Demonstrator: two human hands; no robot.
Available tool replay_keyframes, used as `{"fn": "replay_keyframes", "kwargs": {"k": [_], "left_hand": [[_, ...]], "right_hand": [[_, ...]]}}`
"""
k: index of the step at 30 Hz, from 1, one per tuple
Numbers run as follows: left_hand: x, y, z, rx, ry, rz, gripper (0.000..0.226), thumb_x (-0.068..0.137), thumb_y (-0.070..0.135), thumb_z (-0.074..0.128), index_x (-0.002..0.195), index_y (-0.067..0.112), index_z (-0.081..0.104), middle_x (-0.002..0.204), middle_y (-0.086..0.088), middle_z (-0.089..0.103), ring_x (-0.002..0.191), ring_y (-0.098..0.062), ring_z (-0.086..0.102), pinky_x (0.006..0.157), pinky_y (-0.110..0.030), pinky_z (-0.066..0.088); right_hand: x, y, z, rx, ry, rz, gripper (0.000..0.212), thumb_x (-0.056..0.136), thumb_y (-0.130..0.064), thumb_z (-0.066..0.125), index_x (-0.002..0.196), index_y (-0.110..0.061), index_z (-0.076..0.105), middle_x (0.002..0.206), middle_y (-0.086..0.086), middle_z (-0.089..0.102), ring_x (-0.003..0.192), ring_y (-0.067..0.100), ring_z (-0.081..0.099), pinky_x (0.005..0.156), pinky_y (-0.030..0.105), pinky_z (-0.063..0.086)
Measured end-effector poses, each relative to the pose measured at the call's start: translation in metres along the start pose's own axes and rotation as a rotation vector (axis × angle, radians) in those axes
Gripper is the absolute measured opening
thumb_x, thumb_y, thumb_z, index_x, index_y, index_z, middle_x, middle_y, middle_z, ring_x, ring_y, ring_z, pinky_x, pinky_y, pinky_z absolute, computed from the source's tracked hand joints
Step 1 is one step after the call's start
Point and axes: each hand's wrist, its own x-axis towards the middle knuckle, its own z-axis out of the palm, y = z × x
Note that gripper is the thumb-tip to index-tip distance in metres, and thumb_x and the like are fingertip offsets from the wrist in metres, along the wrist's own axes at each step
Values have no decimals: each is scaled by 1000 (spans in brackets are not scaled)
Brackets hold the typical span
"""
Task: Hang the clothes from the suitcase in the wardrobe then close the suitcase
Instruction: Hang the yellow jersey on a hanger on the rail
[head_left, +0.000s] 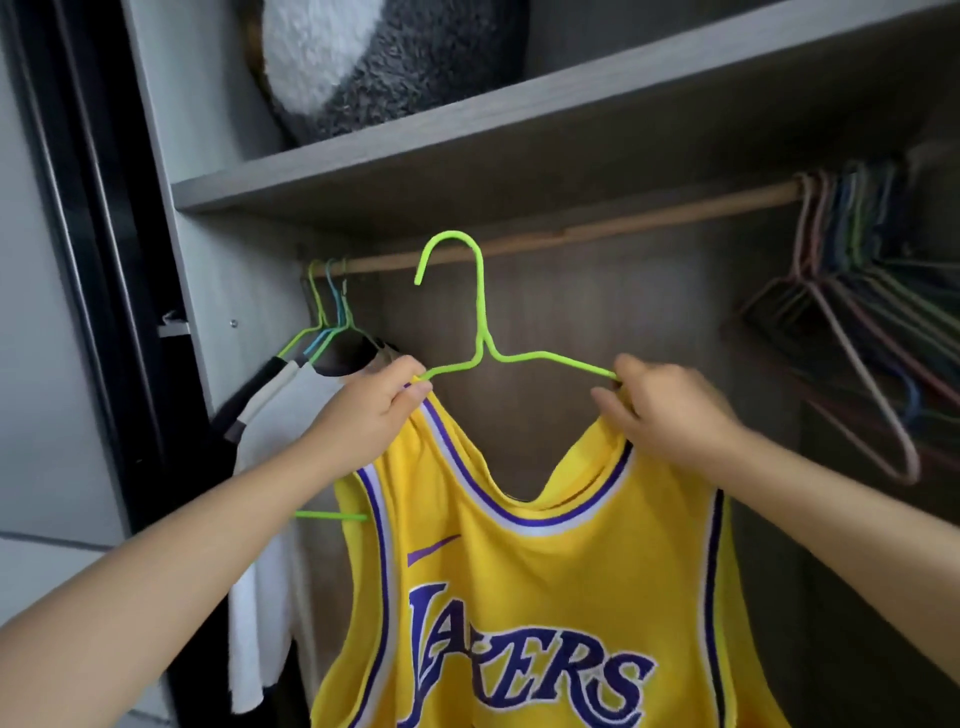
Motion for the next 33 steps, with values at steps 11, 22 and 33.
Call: {"fn": "replay_keyframes", "kwargs": {"k": [11, 22, 33], "left_hand": [[-12, -13, 19, 87, 111, 111, 60, 70, 63, 16, 80, 13, 48, 44, 8, 33, 56, -32, 54, 45, -28, 25], [1, -36, 23, 133, 220, -100, 36, 89, 42, 38, 66, 15, 32, 57, -13, 46, 70, -44, 56, 51, -33, 24], [11, 61, 49, -560, -257, -414, 47, 101, 35, 24, 107, -1, 54, 85, -12, 60, 80, -27, 59, 71, -35, 47]], "right_hand": [[-14, 30, -41, 299, 175, 32, 26, 83, -33, 63, 69, -11, 59, 62, 4, 55, 59, 16, 49, 56, 32, 37], [-38, 56, -46, 552, -241, 69, 74, 59, -77, 51, 72, -5, 65, 63, 8, 62, 56, 8, 56, 50, 22, 42], [-47, 33, -31, 407, -44, 79, 32, 88, -22, 57, 61, -7, 50, 56, 3, 44, 50, 13, 41, 50, 17, 35]]}}
